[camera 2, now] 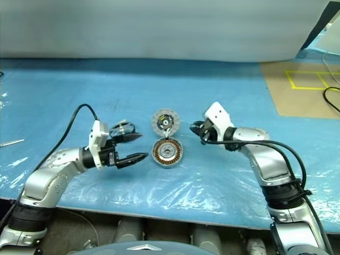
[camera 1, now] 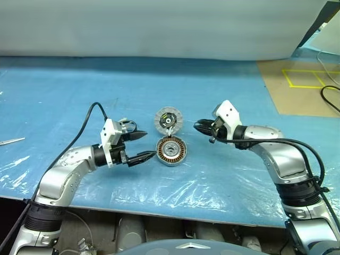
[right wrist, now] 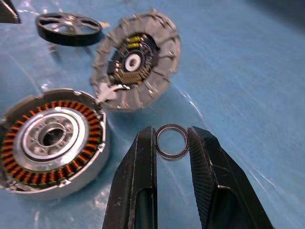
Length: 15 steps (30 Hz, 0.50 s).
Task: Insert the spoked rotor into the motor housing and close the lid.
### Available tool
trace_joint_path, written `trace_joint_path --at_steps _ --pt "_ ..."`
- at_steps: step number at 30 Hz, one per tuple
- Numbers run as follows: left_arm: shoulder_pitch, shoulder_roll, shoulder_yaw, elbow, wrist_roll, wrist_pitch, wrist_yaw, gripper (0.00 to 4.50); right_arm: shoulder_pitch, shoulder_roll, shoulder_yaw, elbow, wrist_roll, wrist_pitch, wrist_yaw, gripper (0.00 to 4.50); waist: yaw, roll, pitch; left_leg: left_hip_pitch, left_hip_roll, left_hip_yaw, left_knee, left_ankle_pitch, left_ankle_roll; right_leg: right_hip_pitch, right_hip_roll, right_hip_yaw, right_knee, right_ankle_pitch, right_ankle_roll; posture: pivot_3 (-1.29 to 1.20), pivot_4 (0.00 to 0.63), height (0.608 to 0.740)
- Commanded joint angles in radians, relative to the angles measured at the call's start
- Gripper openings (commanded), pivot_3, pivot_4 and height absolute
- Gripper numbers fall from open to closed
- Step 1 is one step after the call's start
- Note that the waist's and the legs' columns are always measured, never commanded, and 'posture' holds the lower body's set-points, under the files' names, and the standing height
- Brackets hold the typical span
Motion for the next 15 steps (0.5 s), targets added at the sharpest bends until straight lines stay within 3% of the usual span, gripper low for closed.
trace_joint_path --at_steps 1,5,15 --pt "0.009 0.016 0.046 -0.049 -0.018 -0.037 -0.019 4.5 -0.047 -0.033 0.036 -0.077 0.081 0.017 0.114 0.57 0.0 0.0 0.0 0.0 0.0 0.0 0.0 0.0 0.0 0.0 0.0 0.0 0.0 0.0 0.0 0.0 0.15 0.74" --pt "0.022 0.017 0.05 -0.088 -0.033 -0.035 -0.016 4.5 -0.086 -0.061 0.103 -0.071 0.091 -0.005 0.201 0.57 0.0 0.0 0.0 0.0 0.0 0.0 0.0 0.0 0.0 0.0 0.0 0.0 0.0 0.0 0.0 0.0 0.15 0.74" --pt "0.124 0.057 0.027 -0.173 0.012 -0.08 -0.032 4.5 -0.157 -0.005 0.25 0.018 0.035 -0.109 0.272 0.57 -0.002 0.0 0.0 0.0 0.001 0.0 0.0 0.0 0.0 0.0 0.0 0.0 0.001 0.0 0.0 0.0 0.15 0.74"
